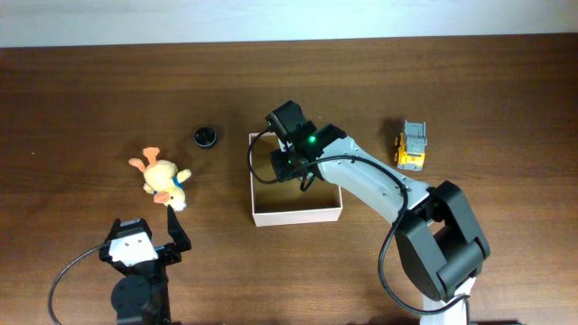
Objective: Pack container
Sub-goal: 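Lower the cube into the box and open the right gripper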
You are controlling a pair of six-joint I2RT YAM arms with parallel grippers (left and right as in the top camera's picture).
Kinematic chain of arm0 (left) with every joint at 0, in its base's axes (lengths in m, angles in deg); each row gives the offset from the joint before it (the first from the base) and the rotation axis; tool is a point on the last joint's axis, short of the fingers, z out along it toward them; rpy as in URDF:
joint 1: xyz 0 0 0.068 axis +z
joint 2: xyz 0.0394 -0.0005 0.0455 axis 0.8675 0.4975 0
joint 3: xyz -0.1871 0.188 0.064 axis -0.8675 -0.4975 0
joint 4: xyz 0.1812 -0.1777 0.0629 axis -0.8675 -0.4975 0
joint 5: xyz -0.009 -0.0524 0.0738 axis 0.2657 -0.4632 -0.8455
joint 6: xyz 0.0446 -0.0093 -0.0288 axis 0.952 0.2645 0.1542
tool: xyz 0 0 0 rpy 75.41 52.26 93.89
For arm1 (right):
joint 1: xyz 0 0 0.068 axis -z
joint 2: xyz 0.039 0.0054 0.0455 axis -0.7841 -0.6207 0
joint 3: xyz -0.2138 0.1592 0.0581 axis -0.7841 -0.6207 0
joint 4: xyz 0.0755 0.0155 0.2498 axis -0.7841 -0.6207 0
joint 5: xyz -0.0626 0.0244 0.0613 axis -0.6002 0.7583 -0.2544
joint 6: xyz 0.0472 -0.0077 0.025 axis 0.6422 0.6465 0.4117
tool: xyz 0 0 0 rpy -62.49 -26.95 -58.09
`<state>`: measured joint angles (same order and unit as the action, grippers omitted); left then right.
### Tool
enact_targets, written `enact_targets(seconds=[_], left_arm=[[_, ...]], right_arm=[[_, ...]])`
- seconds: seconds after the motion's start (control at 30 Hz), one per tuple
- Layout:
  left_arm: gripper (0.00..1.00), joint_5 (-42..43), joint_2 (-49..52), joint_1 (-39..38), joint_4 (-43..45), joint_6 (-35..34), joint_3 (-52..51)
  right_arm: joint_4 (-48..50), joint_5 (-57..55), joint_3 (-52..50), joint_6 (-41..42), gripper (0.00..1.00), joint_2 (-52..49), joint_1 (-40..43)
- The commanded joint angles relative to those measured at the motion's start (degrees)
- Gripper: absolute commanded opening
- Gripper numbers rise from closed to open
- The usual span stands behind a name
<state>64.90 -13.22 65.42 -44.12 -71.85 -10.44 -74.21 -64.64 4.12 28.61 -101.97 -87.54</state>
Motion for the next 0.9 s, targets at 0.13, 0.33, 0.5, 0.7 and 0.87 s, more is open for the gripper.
enact_targets(seconds=[0.13,0.33,0.5,0.7,0.87], left_arm=[[0.99,0.6,-0.2,-0.2,0.3,0.9,-0.4],[0.99,0.6,-0.2,-0.2,0.3,0.9,-0.4],[0.99,0.6,-0.2,-0.2,0.3,0.9,-0.4],[0.99,0.6,-0.2,-0.2,0.3,0.9,-0.4],[0.99,0.6,-0.2,-0.2,0.3,0.9,-0.4]], right_arm=[[0.2,-2.7,-0.4,0.5,0.29,-0.2,-0.1],[0.9,-5.4,-0.4,0.5,0.29,-0.2,0.0],[1.9,-5.4,-0.4,0.5,0.29,-1.2,0.0],[2.5,-5.4,-0.4,0.5,0.29,-3.9,0.0],[2.6,-5.4,-0.4,0.5,0.29,-4.6,0.0]])
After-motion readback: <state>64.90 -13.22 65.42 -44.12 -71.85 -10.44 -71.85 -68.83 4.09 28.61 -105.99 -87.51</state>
